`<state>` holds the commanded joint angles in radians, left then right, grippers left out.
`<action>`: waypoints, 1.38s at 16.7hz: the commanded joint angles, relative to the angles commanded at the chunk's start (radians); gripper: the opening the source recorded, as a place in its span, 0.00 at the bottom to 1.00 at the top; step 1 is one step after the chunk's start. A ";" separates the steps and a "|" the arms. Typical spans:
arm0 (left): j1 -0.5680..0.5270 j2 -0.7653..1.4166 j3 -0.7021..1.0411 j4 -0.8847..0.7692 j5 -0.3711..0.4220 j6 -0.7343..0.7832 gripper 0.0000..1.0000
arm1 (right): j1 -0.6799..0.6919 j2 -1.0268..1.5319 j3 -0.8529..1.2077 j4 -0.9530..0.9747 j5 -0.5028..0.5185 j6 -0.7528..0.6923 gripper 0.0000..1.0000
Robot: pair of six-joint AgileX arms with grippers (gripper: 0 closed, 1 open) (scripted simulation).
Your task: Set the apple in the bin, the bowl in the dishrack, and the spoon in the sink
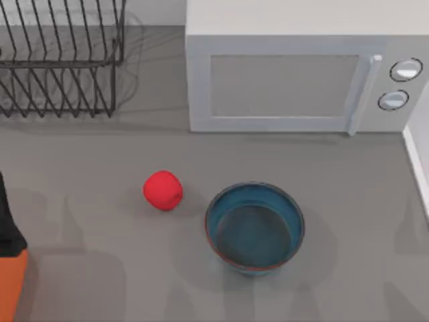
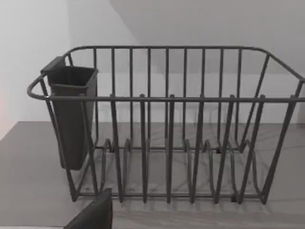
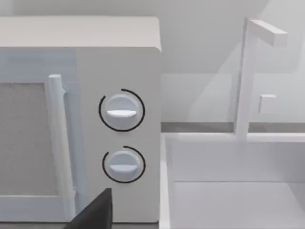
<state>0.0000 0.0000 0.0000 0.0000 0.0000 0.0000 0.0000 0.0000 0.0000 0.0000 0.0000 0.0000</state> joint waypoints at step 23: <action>-0.377 1.481 1.158 -0.787 0.005 0.182 1.00 | 0.000 0.000 0.000 0.000 0.000 0.000 1.00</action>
<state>-0.3772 1.4815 1.1582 -0.7869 0.0049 0.1816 0.0000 0.0000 0.0000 0.0000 0.0000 0.0000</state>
